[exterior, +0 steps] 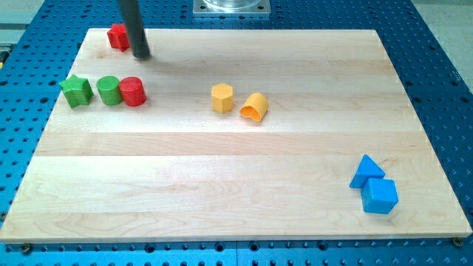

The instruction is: Slide the red circle to the right of the red star

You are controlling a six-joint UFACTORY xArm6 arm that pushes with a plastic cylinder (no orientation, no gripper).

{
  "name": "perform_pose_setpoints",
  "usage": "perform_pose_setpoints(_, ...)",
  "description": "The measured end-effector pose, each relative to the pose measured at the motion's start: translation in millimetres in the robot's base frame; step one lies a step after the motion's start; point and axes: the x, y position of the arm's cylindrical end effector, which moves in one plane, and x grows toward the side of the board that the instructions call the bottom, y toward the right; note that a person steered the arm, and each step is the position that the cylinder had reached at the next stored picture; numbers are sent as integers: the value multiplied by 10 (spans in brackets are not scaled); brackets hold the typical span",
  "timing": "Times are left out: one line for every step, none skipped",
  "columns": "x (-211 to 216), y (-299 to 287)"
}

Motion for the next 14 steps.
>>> perform_pose_setpoints(891, 98)
perform_pose_setpoints(1372, 46)
perform_pose_setpoints(1726, -76)
perform_pose_setpoints(1710, -528)
perform_pose_setpoints(1134, -218)
perform_pose_setpoints(819, -194)
perform_pose_setpoints(532, -130)
perform_pose_setpoints(208, -220)
perform_pose_setpoints(571, 151)
perform_pose_setpoints(-142, 37)
perform_pose_setpoints(-185, 1)
perform_pose_setpoints(-172, 607)
perform_pose_setpoints(-172, 640)
perform_pose_setpoints(-172, 640)
